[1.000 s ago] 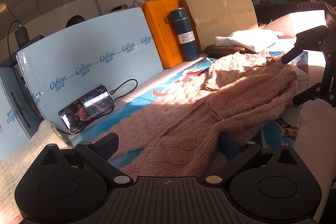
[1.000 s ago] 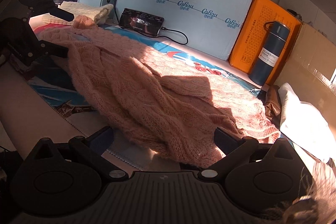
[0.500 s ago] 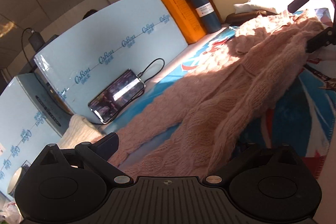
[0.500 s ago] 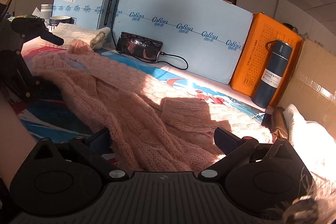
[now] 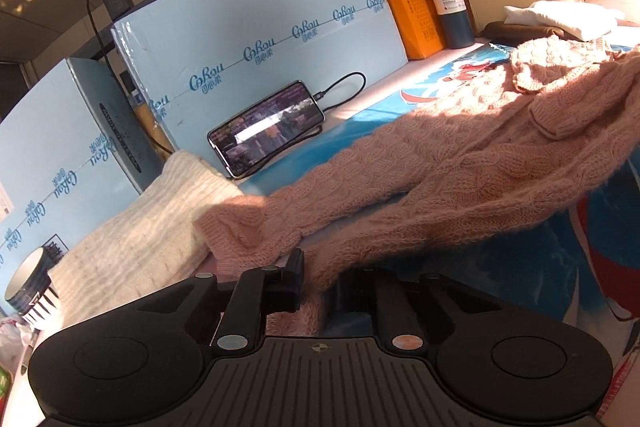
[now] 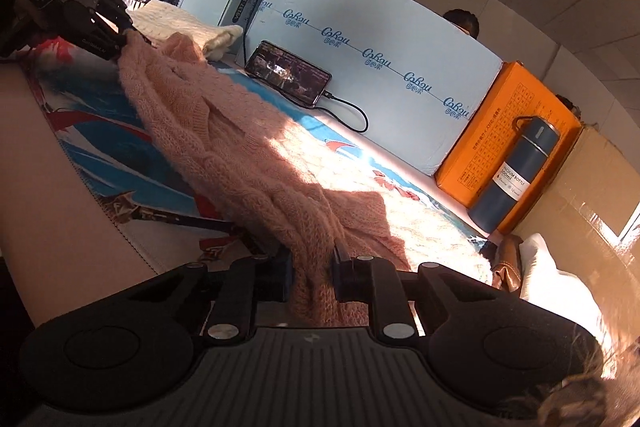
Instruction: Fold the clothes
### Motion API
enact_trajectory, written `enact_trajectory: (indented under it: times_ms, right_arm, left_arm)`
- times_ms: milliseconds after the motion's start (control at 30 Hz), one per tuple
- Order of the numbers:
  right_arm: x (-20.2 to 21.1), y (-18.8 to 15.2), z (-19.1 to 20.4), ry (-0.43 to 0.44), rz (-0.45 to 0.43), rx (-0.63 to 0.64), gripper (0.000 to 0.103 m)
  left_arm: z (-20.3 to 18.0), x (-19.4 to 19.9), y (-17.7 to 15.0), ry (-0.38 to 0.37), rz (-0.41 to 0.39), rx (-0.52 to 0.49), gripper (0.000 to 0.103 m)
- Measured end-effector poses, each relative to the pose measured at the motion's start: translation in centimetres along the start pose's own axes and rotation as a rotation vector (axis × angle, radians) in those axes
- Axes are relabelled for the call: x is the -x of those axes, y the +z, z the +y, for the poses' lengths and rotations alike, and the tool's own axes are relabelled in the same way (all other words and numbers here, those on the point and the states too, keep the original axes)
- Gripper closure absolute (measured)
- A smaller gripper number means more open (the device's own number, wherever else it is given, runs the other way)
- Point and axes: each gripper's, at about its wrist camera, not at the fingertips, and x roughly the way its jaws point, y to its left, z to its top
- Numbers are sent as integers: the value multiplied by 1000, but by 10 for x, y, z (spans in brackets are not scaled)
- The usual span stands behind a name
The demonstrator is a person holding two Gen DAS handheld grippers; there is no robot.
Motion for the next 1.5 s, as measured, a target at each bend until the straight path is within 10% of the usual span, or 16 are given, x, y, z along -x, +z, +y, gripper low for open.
enact_trajectory:
  times_ms: [267, 567, 933, 1100, 1500]
  right_arm:
    - [27, -3, -19, 85, -41, -198, 89]
    - [-14, -4, -115, 271, -153, -705, 89]
    - [-92, 3, -163, 221, 5, -915, 88]
    - [-109, -7, -173, 192, 41, -1012, 77]
    - [-74, -11, -164, 115, -11, -994, 24]
  left_arm:
    - [1, 25, -2, -57, -46, 55, 96]
    - [62, -10, 21, -112, -94, 384, 89]
    - [101, -60, 14, -174, -71, 646, 81]
    - [112, -68, 5, -159, -81, 738, 42]
    - [119, -78, -3, -195, -94, 846, 46]
